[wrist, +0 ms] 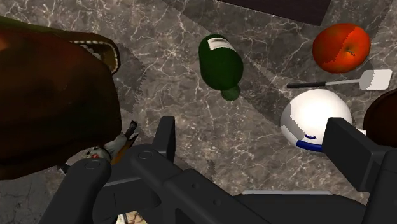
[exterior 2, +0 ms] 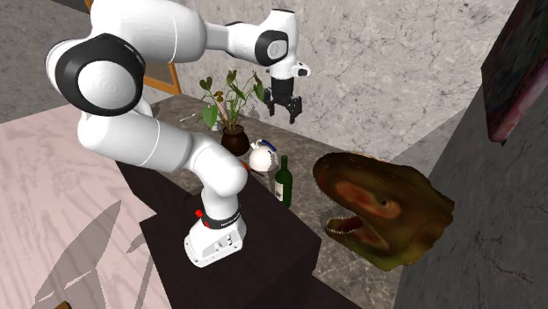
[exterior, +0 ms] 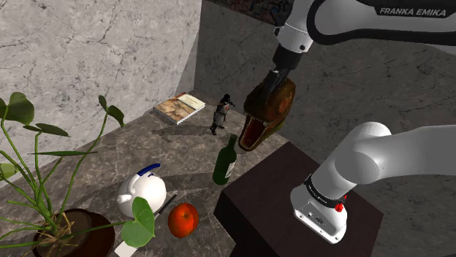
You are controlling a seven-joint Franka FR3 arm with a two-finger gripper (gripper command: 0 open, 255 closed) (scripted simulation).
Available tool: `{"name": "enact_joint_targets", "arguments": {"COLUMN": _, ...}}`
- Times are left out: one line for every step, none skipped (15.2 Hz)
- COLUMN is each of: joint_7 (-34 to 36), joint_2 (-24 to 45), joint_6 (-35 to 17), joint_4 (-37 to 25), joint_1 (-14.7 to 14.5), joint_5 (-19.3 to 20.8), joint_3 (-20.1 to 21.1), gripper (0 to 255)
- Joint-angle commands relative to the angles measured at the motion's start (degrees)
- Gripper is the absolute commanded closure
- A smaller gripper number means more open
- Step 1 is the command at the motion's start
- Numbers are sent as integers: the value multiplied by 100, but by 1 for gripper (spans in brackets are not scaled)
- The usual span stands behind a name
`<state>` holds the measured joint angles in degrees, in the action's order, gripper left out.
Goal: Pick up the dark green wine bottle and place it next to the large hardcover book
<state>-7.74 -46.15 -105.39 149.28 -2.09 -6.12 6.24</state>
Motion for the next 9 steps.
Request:
{"name": "enact_joint_targets", "arguments": {"joint_7": 20, "joint_2": 102, "joint_6": -459, "joint_4": 318, "joint_1": -24, "joint_5": -45, "joint_3": 71, "gripper": 0}}
{"name": "enact_joint_targets", "arguments": {"joint_7": 37, "joint_2": 191, "joint_6": -697, "joint_4": 453, "joint_1": -38, "joint_5": -71, "joint_3": 113, "gripper": 0}}
{"name": "enact_joint_targets", "arguments": {"joint_7": 53, "joint_2": 294, "joint_6": -940, "joint_4": 580, "joint_1": -52, "joint_5": -98, "joint_3": 156, "gripper": 0}}
{"name": "enact_joint_targets", "arguments": {"joint_7": 70, "joint_2": 411, "joint_6": -1189, "joint_4": 699, "joint_1": -65, "joint_5": -124, "joint_3": 200, "gripper": 0}}
{"name": "enact_joint_targets", "arguments": {"joint_7": 87, "joint_2": 542, "joint_6": -1443, "joint_4": 810, "joint_1": -77, "joint_5": -150, "joint_3": 246, "gripper": 0}}
{"name": "enact_joint_targets", "arguments": {"joint_7": 104, "joint_2": 688, "joint_6": -1704, "joint_4": 911, "joint_1": -88, "joint_5": -175, "joint_3": 292, "gripper": 0}}
{"name": "enact_joint_targets", "arguments": {"joint_7": 122, "joint_2": 849, "joint_6": -1969, "joint_4": 1002, "joint_1": -97, "joint_5": -200, "joint_3": 340, "gripper": 0}}
{"name": "enact_joint_targets", "arguments": {"joint_7": 141, "joint_2": 1026, "joint_6": -2241, "joint_4": 1084, "joint_1": -105, "joint_5": -222, "joint_3": 388, "gripper": 0}}
{"name": "enact_joint_targets", "arguments": {"joint_7": 161, "joint_2": 1218, "joint_6": -2517, "joint_4": 1156, "joint_1": -111, "joint_5": -242, "joint_3": 437, "gripper": 0}}
